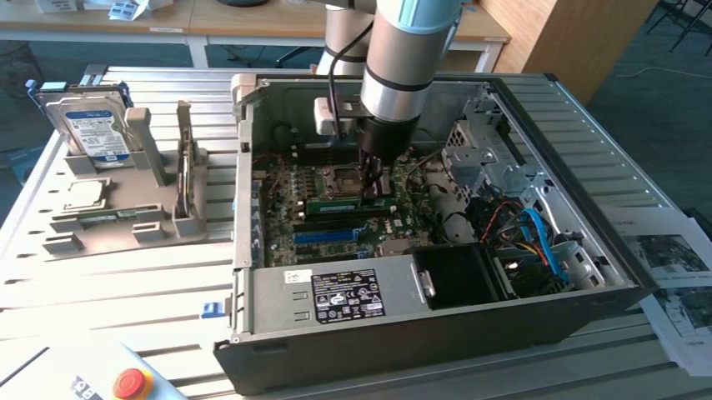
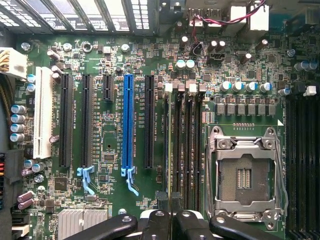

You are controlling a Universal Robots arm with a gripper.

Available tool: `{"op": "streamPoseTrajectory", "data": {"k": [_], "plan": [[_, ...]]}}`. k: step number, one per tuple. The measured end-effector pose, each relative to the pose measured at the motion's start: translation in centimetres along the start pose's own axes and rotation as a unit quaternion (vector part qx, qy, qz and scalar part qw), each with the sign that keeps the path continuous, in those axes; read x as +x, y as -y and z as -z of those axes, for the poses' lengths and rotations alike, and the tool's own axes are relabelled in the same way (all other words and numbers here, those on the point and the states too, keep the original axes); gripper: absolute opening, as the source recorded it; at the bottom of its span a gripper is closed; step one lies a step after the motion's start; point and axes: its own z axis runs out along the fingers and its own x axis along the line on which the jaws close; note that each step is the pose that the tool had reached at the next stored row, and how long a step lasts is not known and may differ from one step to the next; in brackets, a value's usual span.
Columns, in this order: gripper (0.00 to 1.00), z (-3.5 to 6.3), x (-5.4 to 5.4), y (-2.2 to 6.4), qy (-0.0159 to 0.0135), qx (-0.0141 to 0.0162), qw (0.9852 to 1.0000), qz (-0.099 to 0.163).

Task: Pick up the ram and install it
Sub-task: 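Insert the ram into the slot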

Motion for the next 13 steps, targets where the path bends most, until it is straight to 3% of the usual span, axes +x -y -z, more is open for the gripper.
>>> {"op": "streamPoseTrajectory", "data": {"k": [13], "plan": [[0.12,-0.18,0.00,0.00,0.0000,0.0012,1.0000,0.000]]}}
